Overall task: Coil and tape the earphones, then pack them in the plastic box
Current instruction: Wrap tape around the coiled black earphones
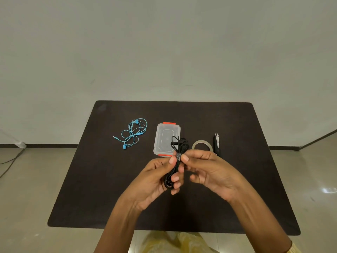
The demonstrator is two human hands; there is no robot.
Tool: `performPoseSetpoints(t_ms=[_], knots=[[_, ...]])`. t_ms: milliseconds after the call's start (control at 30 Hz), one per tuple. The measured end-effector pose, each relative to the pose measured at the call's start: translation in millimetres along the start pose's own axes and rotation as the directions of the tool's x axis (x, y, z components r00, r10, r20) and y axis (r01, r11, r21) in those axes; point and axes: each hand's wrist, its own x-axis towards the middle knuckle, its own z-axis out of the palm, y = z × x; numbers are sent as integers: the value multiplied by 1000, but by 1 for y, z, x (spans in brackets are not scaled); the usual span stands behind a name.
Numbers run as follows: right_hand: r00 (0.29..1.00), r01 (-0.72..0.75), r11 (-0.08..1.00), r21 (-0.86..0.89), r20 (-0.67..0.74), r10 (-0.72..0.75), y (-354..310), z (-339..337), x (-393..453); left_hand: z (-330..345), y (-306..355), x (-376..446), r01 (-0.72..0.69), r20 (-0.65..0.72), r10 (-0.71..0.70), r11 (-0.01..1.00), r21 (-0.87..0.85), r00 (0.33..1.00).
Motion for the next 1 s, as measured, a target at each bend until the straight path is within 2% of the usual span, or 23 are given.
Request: performPoseSetpoints(t_ms=[67,167,267,333,400,567,767,900,1000], knots=[[997,56,997,-59,-43,-59,3,0,0,-2,2,-1,17,-58,-12,996,85,998],[963,159,971,-180,-189,-193,8,2,0,-5,2,0,1,-166,31,982,190,986],[925,177,965,-193,-303,-230,12,4,1,-6,0,0,-15,-250,56,986,163,967],[920,163,969,-183,-328,-216,13,6,2,-5,-2,0,-41,-254,81,986,159,964],[940,127,982,-141,-298,-164,13,5,3,-5,-2,0,-62,-241,101,985,164,965],[998,-3,991,131,-65,11,10,1,6,-1,-1,2,-78,-176,95,992,101,980],[1000,6,981,192,14,-9,8,-1,16,1,-5,8,-18,-36,12,986,-165,999],[997,31,987,156,70,-43,5,-5,15,-1,-5,9,41,-5,-43,968,-248,999],[998,49,994,97,46,-53,6,-6,15,-3,-2,9,42,-18,-49,961,-274,999]])
